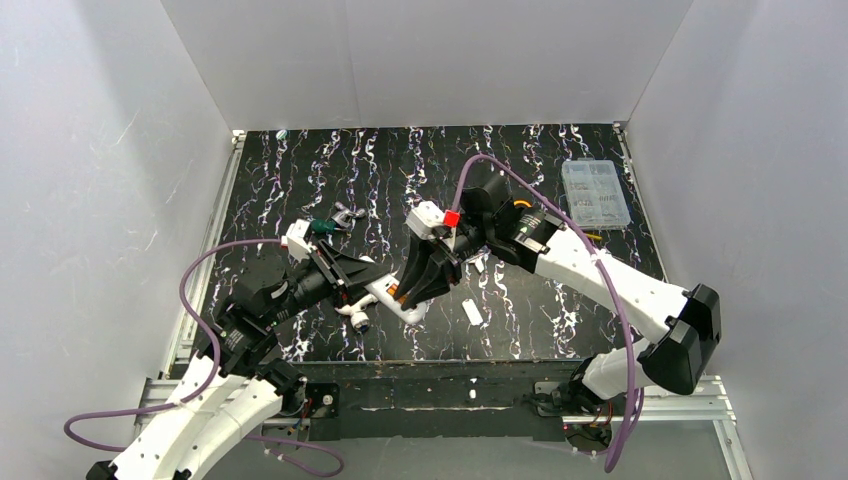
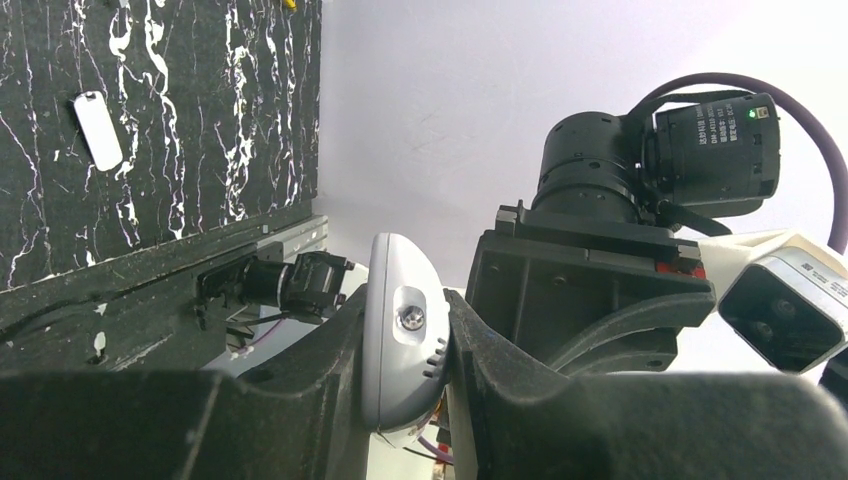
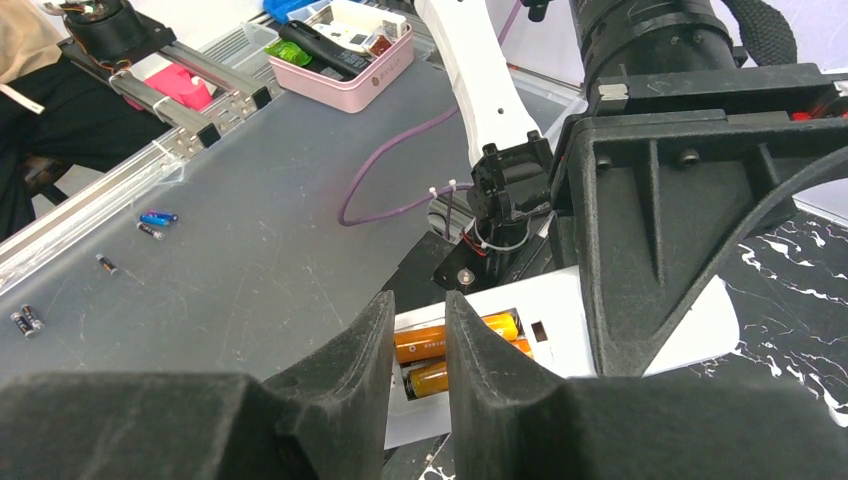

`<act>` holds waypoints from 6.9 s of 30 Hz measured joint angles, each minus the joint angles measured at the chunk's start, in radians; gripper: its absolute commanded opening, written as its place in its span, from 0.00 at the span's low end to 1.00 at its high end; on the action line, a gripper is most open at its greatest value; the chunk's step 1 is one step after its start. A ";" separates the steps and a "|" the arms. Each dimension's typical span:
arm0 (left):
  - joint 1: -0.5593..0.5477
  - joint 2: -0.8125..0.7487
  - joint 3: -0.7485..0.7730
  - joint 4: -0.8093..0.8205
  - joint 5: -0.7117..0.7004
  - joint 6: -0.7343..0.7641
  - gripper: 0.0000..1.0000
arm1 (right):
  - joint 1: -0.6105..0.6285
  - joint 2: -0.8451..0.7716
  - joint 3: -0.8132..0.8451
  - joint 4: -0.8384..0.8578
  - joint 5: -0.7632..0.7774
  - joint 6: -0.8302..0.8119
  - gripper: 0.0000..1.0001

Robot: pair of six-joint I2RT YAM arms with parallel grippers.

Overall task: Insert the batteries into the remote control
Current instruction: Load the battery into the remote control.

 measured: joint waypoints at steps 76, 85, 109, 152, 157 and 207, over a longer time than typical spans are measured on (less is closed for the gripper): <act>0.002 0.063 0.014 0.132 0.026 -0.034 0.00 | -0.023 0.008 0.040 0.083 -0.014 0.062 0.39; 0.002 0.060 0.014 0.131 0.038 -0.035 0.00 | -0.022 -0.002 0.040 0.084 -0.012 0.101 0.41; 0.002 0.060 0.014 0.151 0.057 -0.035 0.00 | -0.006 -0.204 -0.082 0.079 0.115 0.012 0.40; 0.002 0.104 0.014 0.185 0.096 -0.035 0.00 | -0.067 -0.031 0.095 -0.204 -0.003 -0.195 0.51; 0.002 0.105 0.014 0.187 0.097 -0.036 0.00 | -0.067 -0.013 0.125 -0.253 -0.011 -0.227 0.52; 0.002 0.125 0.014 0.193 0.095 -0.037 0.00 | -0.067 0.089 0.274 -0.541 -0.051 -0.307 0.22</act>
